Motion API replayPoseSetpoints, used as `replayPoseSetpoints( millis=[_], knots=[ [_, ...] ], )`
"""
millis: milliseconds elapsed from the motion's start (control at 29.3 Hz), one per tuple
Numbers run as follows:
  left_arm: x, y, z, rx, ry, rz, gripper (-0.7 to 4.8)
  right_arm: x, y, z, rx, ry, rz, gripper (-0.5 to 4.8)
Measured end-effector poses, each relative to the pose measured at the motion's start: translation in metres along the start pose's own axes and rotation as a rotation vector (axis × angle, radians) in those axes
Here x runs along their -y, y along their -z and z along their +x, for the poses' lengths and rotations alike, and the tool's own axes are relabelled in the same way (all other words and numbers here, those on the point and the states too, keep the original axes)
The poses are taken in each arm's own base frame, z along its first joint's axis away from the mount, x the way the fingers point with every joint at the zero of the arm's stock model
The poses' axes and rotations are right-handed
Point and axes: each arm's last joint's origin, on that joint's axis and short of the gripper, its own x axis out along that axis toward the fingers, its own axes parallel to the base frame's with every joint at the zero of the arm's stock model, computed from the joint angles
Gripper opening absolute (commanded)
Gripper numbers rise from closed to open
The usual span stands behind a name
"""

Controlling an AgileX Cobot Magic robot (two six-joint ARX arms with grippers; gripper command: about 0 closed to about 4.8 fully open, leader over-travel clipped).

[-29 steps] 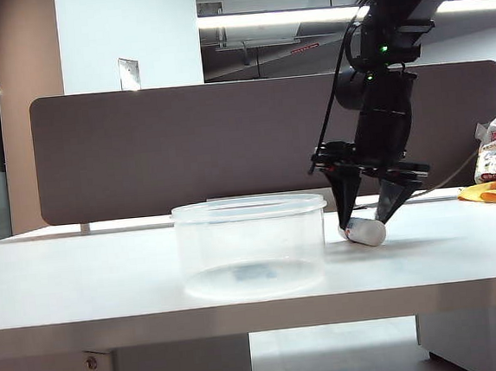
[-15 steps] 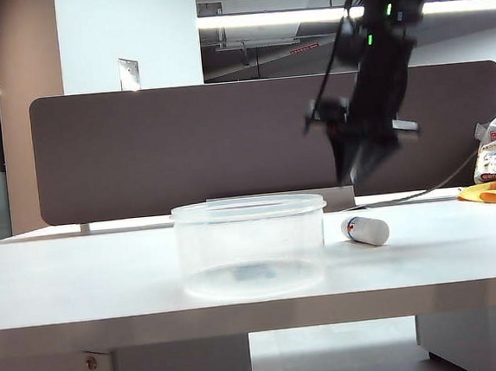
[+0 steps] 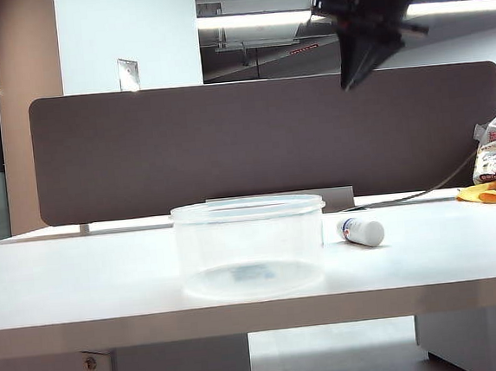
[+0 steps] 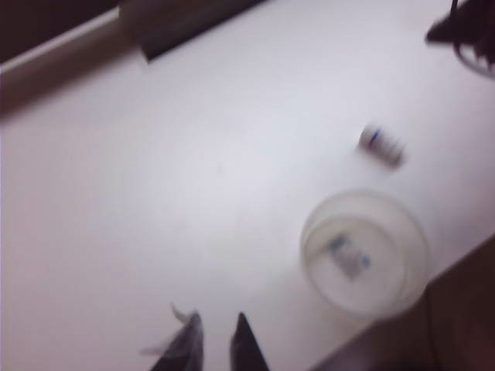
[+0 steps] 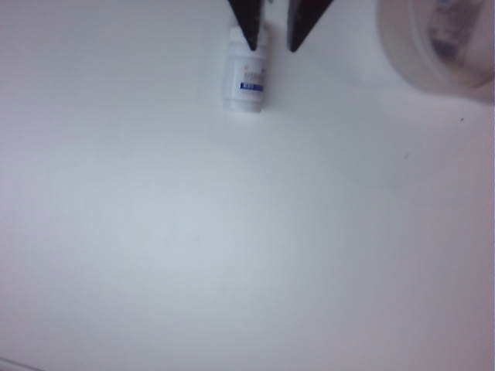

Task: Remove the lid of the round box, pick up the small white medicine bottle inside, and place it on the table.

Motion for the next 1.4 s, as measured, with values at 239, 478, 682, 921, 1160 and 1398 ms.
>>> replayPoseSetpoints(
  millis=[239,478,682,921,1160,1398],
  knots=[
    [-0.011,-0.012,-0.007,0.145,-0.096,-0.020,0.57,-0.014,0.003,-0.066,0.078,-0.009,-0.017,0.40],
    [-0.021,-0.020,-0.007,0.241,-0.192,-0.036,0.56,-0.030,0.017,-0.153,0.236,0.006,-0.032,0.40],
    [-0.034,-0.011,0.023,0.248,-0.200,-0.059,0.56,-0.041,0.046,-0.207,0.288,0.021,-0.024,0.40],
    [-0.031,0.037,0.086,0.093,-0.109,-0.092,0.56,-0.050,0.111,-0.225,0.278,0.013,0.024,0.40],
    [-0.019,0.100,0.103,0.138,0.001,-0.171,0.56,-0.050,0.194,-0.194,0.285,0.001,0.124,0.39],
    [-0.005,0.167,0.076,0.219,-0.033,-0.177,0.56,-0.048,0.262,-0.158,0.394,-0.011,0.155,0.16]
  ],
)
